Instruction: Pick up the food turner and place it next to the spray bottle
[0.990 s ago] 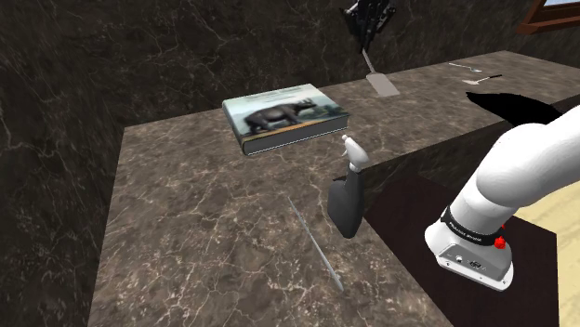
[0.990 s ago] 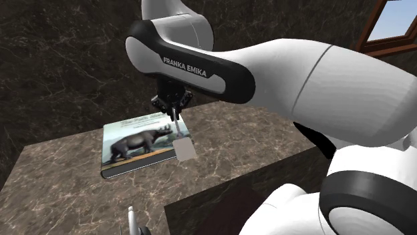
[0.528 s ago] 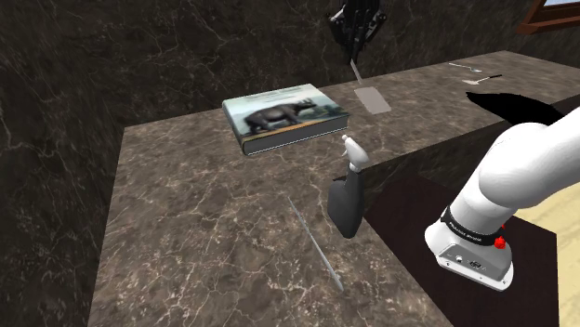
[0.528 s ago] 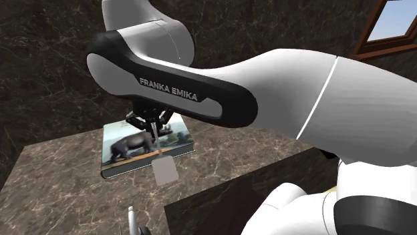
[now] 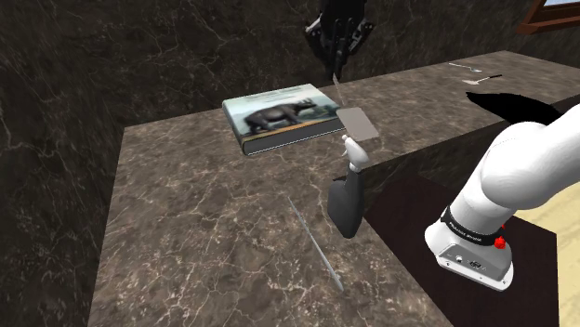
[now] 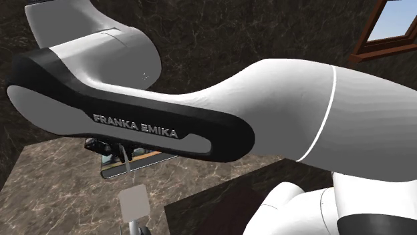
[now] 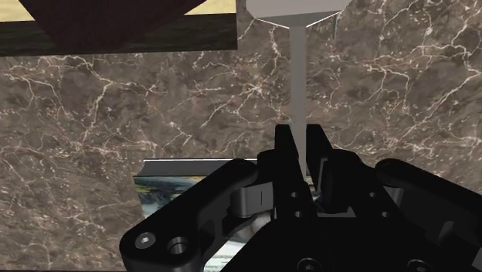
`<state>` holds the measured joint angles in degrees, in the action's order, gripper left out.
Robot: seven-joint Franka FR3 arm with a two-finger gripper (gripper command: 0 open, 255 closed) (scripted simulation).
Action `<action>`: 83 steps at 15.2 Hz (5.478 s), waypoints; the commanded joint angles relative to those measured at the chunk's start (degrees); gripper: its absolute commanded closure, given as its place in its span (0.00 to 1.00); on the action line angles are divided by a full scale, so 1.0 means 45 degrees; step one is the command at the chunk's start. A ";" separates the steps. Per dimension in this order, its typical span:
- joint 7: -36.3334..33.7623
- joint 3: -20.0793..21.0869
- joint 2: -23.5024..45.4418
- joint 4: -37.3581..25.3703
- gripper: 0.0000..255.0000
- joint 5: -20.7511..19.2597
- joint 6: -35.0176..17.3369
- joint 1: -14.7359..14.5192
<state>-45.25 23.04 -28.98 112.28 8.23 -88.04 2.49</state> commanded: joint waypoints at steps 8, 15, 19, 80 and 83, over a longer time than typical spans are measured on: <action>-0.3206 0.2692 0.1833 -0.1994 1.00 0.0062 -0.0021 -0.0332; -0.6316 0.5346 0.4525 -0.4449 1.00 -0.1238 0.0124 -0.0560; -0.8615 0.6954 0.7050 -0.6385 1.00 -0.3170 0.0550 -0.1340; -1.0998 0.6307 0.9242 0.1860 1.00 -0.5676 -0.8821 -0.2025; -1.0998 0.6307 0.9242 0.1860 1.00 -0.5676 -0.8820 -0.2025</action>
<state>-94.72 51.44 12.57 120.66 -17.27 -127.72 -6.61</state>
